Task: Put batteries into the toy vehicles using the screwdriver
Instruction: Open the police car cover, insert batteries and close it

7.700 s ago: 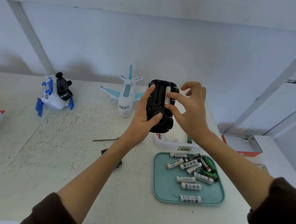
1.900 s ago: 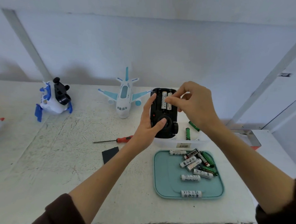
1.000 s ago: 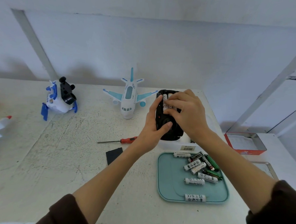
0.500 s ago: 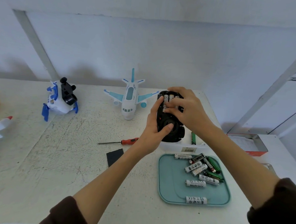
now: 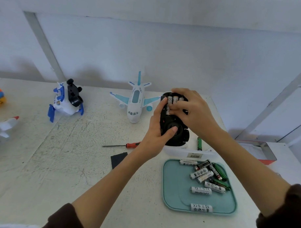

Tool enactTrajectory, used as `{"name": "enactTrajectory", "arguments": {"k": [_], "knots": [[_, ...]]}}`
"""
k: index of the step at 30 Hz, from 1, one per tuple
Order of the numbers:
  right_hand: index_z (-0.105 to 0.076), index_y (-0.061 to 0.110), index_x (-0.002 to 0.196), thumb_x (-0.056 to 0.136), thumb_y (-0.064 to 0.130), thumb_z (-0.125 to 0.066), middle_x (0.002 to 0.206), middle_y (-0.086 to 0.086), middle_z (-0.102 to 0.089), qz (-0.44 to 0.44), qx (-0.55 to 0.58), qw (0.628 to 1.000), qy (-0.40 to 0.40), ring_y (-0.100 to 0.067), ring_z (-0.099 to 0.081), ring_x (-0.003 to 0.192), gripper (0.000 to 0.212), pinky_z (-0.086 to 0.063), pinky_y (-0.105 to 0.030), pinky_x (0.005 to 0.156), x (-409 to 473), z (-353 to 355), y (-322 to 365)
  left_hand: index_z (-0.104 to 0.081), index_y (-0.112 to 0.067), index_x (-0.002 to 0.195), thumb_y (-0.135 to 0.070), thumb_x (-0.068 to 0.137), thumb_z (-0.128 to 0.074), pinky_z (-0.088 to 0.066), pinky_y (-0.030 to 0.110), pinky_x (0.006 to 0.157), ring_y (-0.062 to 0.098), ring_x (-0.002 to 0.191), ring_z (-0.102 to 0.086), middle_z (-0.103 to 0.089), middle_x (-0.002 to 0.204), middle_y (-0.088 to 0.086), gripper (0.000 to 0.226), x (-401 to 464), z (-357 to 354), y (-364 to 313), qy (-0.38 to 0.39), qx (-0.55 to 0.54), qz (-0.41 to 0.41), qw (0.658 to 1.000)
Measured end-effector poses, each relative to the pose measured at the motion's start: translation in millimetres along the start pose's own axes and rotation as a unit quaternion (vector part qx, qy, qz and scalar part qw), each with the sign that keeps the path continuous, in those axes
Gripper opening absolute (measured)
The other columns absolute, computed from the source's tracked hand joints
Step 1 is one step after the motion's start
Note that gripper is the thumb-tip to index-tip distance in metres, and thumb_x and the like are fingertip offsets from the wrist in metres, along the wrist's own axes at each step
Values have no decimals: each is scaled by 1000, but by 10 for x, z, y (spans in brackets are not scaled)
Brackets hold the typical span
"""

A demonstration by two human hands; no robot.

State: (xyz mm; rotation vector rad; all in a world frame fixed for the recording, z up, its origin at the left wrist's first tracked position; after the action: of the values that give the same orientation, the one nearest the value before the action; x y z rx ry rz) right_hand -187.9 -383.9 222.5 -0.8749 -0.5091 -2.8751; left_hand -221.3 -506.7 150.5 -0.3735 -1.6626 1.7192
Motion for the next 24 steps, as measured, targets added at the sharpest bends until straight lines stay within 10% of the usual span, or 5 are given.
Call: {"name": "enactTrajectory", "arguments": {"k": [5,10,16,24], "knots": [[-70,13,101,84,9,-64,125,-2,-59,-52,184,981,-23,-13,-55,114,19,-43,-24,97,116,115,159,-22,-46,139,-12,92,-55,-44,34,106,12,134,-42,-31,149,-9,66,-135,276,-117,-19,-45,-19,999],[-66,11,94,84,3,-61,97,-3,-62,-46,237,964,-113,-10,-60,88,15,-51,-21,78,-29,6,439,-25,-40,138,3,95,-50,-50,22,93,13,129,-49,-34,150,4,66,-480,717,-51,-132,-64,15,989],[-69,8,85,81,-3,-63,78,7,-57,-62,237,962,124,-8,-57,63,13,-48,-19,61,-394,-676,780,-26,-41,137,-4,95,-55,-49,18,92,8,128,-48,-34,150,0,64,-954,1242,35,-252,-19,14,968],[-61,11,94,83,18,-67,100,1,-43,-131,162,943,260,-17,-53,80,15,-35,-15,68,-581,-1197,1069,-23,-40,139,-9,92,-57,-43,22,103,11,135,-40,-28,151,-1,66,-1420,1462,257,-341,19,18,940]]}}
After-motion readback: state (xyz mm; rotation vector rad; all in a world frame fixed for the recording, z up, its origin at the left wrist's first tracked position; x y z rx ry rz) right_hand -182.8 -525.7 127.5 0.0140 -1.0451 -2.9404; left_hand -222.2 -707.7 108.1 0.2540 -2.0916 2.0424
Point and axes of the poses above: each hand's wrist, its own x-axis towards the middle knuckle, its own z-axis out of the back of the hand, y = z × x, the point moved 3 cm from there along x, towards the middle knuckle
